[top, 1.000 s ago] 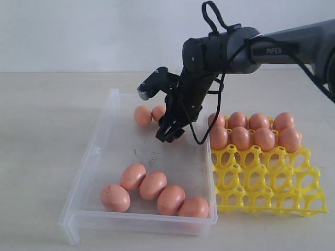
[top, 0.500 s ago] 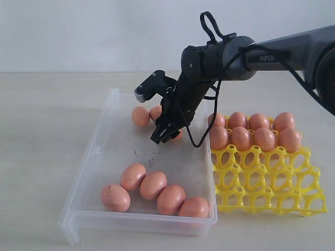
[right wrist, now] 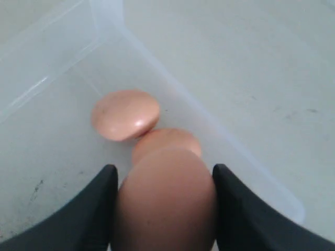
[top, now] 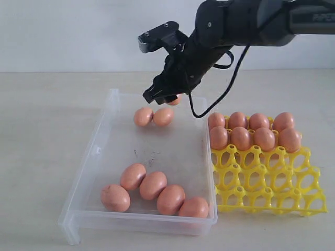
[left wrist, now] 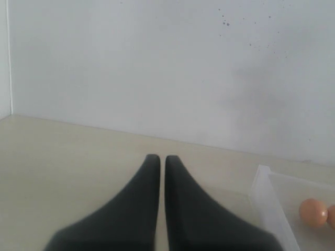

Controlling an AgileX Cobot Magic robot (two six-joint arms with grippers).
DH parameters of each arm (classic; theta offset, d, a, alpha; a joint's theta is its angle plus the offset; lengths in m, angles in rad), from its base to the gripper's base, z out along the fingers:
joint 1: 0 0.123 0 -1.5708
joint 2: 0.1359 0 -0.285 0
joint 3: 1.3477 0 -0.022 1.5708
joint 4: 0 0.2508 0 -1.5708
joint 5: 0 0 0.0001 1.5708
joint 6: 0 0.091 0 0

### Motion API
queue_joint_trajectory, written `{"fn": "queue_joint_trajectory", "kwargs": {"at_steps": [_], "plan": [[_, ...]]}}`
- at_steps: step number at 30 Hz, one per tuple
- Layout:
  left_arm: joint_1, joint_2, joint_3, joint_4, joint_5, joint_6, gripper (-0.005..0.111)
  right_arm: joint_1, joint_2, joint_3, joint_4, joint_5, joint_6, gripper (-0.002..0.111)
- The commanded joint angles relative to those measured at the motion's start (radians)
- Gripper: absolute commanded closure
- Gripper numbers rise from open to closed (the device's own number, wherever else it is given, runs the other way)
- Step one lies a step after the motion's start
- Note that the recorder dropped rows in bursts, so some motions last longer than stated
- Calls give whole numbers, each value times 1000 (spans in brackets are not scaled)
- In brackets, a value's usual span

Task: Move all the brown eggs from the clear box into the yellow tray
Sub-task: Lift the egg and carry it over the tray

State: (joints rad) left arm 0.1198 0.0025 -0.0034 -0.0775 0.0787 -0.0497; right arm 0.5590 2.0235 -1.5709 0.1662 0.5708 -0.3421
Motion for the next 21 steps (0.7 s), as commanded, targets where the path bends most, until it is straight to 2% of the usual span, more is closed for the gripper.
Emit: {"fn": "queue_joint_trajectory", "kwargs": {"at_steps": [1,6,15,21], "plan": [[-2,-2,3,-9,-3,-9,103,-2,-191,223,-52,-257,95,109],[-2,-2,3,-9,-1,-9,103,-2,-452,626,-48,-669,108,109],[-2,-2,3,-9,-3,-9,103,-2,-551,1131,-51,-1208,130,109],[-2,-2,3,-9,-3,-9,103,-2,-544,1224,-142,-1336,174,109]]}}
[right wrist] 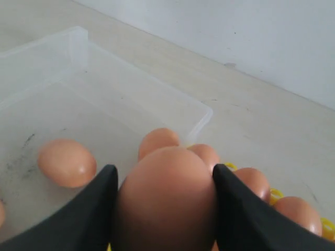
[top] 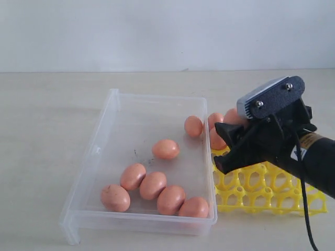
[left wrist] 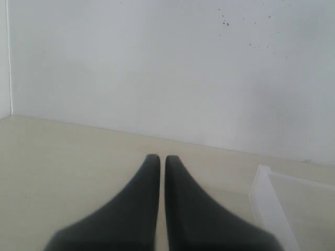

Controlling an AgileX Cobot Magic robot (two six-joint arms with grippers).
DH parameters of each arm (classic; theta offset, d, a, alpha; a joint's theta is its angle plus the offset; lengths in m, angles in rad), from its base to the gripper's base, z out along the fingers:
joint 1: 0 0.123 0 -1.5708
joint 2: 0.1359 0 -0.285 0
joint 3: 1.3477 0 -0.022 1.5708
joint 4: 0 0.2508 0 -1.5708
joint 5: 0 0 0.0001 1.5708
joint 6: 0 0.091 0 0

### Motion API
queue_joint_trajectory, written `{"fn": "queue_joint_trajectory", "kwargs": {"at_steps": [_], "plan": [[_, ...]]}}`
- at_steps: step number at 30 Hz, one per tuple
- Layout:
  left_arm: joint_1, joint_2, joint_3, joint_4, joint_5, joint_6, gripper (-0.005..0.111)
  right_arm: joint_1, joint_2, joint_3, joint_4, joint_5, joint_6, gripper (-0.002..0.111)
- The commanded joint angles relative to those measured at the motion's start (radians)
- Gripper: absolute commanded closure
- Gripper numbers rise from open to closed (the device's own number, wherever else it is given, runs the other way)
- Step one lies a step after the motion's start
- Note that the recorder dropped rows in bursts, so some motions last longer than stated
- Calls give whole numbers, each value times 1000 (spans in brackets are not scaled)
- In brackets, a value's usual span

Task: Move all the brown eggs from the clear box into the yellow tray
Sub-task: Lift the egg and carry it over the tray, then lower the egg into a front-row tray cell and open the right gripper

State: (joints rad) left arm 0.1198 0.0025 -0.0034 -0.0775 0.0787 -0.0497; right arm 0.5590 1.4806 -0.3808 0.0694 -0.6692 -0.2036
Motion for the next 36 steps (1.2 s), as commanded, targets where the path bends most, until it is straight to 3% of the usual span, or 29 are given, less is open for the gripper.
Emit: {"fn": "queue_joint_trajectory", "kwargs": {"at_steps": [1,16,36], "plan": [[-2,-2,3,-9,-3,-9,103,-2,-1,35,-46,-96,42,109],[-2,-2,3,-9,-3,-9,103,-4,207,45,-46,-343,204,109],[-2,-2,3,-9,-3,-9,103,-4,345,39,-46,-365,232,109]]}}
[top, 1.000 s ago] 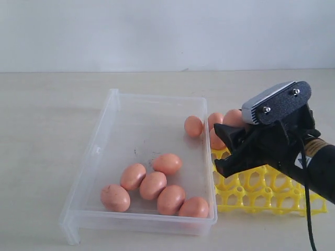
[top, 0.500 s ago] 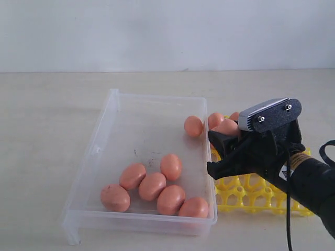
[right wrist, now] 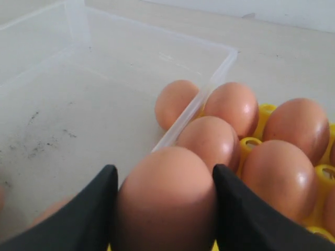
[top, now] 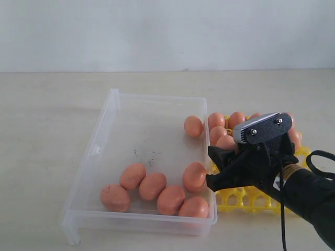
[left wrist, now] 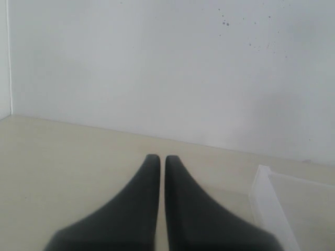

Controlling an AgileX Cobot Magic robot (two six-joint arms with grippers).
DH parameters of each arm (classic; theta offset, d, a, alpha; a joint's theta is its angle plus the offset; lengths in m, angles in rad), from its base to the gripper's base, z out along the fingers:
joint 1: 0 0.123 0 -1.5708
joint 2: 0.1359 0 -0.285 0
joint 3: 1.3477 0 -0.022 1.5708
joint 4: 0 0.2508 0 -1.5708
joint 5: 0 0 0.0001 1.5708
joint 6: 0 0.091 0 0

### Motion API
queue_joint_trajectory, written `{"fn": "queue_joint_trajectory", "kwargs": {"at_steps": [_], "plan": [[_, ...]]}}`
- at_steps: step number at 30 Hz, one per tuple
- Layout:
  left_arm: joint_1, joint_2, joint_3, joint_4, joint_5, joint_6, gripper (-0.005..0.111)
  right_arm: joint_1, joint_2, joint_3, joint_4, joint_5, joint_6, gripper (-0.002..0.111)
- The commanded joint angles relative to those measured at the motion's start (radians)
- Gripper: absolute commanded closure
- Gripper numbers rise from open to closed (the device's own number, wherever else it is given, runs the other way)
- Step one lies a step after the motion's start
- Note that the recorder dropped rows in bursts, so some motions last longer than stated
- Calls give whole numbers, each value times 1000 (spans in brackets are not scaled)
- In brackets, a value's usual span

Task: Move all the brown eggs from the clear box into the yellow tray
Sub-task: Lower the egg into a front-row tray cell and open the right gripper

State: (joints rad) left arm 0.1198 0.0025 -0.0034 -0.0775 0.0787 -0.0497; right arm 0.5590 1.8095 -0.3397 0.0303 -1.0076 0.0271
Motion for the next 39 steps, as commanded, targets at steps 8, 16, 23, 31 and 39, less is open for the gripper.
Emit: {"fn": "queue_joint_trajectory", "kwargs": {"at_steps": [8,16,23,31,39], "plan": [[-2,-2,3,-9,-3,-9,103,-4,54,-65,-22,44,2,109],[-2,-2,3,-9,-3,-9,103,-4,54,-121,-16,157,-3,109],[-2,-2,3,-9,-3,-9,103,-4,54,-126,16,172,1,109],[-2,-2,3,-9,-3,-9,103,-4,54,-126,74,183,9,109],[-2,-2,3,-9,-3,-9,103,-4,54,-126,95,169,11,109]]}}
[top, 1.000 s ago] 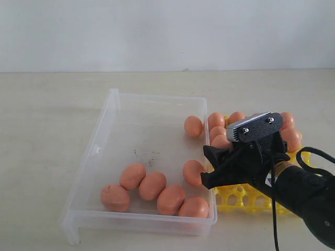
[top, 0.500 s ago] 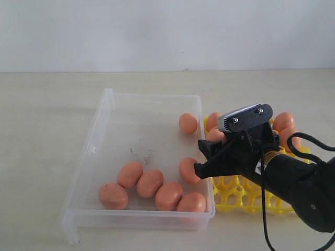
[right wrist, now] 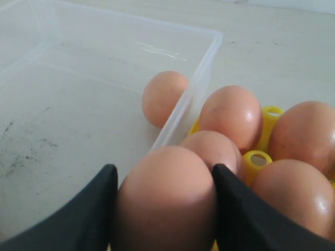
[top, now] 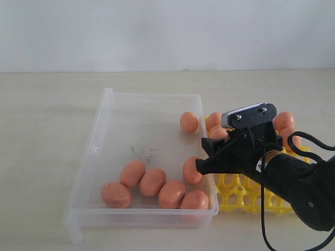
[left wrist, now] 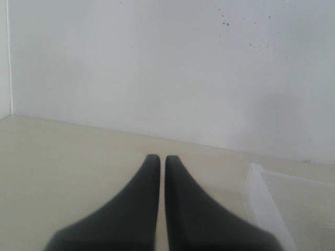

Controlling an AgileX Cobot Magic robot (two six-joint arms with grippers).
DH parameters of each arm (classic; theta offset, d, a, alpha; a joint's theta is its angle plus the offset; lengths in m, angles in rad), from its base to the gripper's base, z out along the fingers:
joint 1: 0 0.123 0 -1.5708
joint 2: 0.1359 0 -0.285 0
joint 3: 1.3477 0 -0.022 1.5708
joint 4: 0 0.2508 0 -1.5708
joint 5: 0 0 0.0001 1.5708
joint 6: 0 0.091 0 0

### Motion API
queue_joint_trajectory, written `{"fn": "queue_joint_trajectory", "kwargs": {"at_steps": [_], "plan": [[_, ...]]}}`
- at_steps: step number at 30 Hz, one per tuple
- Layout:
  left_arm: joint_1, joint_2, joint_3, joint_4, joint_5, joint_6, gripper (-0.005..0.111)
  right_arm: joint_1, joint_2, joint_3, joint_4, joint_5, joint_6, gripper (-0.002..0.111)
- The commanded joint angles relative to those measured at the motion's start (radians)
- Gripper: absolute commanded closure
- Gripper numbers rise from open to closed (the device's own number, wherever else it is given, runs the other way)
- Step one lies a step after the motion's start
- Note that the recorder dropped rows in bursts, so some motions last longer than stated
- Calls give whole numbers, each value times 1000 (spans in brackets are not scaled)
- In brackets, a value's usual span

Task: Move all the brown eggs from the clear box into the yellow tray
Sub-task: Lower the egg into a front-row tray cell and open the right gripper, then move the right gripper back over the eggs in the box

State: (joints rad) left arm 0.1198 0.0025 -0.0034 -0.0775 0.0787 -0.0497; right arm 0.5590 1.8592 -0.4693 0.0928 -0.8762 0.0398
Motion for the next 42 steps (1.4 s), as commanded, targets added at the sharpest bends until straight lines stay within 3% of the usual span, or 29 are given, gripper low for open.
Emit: {"fn": "queue_joint_trajectory", "kwargs": {"at_steps": [1,12,21,24,30,32,39,42], "plan": [[-2,-2,3,-9,-3,-9,103,-4,5,4,32,32,5,109],[-2,-2,3,-9,-3,-9,103,-4,5,4,83,-23,48,109],[-2,-2,3,-9,-3,-9,103,-4,5,4,77,44,8,108],[-2,-2,3,-9,-3,-9,103,-4,5,4,65,44,8,98],[-2,-2,3,-9,-3,-9,103,-4,5,4,55,51,38,61],[-2,-2,3,-9,-3,-9,103,-4,5,4,55,59,60,54],[-2,-2,3,-9,-3,-9,103,-2,-23,4,55,80,58,54],[-2,-2,3,-9,-3,-9,103,-2,-148,4,55,96,20,54]]}}
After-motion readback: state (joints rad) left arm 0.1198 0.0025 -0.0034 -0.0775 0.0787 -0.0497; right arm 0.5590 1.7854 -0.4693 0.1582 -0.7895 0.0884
